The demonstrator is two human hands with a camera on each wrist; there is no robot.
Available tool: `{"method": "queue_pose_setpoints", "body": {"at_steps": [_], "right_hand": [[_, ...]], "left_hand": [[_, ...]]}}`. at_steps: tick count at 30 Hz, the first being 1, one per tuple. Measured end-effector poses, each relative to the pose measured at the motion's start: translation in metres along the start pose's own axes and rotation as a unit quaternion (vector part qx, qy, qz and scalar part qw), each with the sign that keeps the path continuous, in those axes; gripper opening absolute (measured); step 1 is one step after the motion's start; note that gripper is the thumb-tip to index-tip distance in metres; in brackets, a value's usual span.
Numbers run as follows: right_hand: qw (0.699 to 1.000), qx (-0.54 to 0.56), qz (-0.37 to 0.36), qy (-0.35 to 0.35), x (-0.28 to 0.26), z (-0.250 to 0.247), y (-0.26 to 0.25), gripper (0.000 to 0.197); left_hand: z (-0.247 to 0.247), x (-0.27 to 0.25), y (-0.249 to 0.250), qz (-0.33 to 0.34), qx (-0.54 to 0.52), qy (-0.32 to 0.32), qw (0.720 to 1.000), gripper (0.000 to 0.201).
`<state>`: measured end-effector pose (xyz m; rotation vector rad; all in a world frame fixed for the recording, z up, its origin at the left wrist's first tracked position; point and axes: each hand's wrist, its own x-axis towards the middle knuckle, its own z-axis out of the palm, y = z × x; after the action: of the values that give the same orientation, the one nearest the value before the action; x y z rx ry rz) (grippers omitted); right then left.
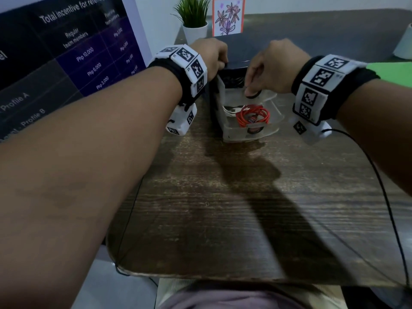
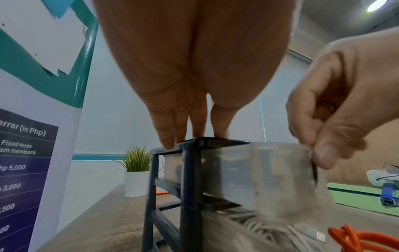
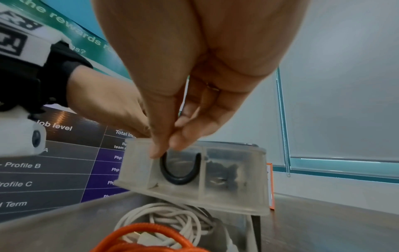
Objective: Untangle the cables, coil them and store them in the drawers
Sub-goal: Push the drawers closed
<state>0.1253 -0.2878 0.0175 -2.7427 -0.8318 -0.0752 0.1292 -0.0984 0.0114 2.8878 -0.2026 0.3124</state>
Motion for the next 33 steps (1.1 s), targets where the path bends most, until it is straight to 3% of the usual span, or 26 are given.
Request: {"method": "queue_pose_setpoints", "body": {"at_steps": [6,15,21,25,33], "right_hand": [[0.999,-0.006,0.023,0.025,0.014,0.004,-0.005,0.008],[0.994,-0.025,0.086,0.065,0.031,0.005,-0.014,0.033],[0.992,-0.011,0.101,0.075,0.038,0.003,-0.012,0.034],[0.997,0.009,0.071,0.042,0.030,0.008,-0.010,0.036],[0.994,0.043,-0.009,-0.095,-0.031,0.034,-0.002,0.036]], "left_hand": [[0.002,0.001,0.000,-0.008,-0.011,0.013,1.000,0.022],[-0.002,0.001,0.006,-0.022,0.000,0.010,1.000,0.018],[-0.001,0.001,0.004,-0.026,-0.007,0.018,0.999,0.020],[0.001,0.001,0.003,-0.026,-0.016,0.024,0.999,0.019],[0.005,0.001,0.000,-0.018,0.002,0.041,0.999,0.019]]}}
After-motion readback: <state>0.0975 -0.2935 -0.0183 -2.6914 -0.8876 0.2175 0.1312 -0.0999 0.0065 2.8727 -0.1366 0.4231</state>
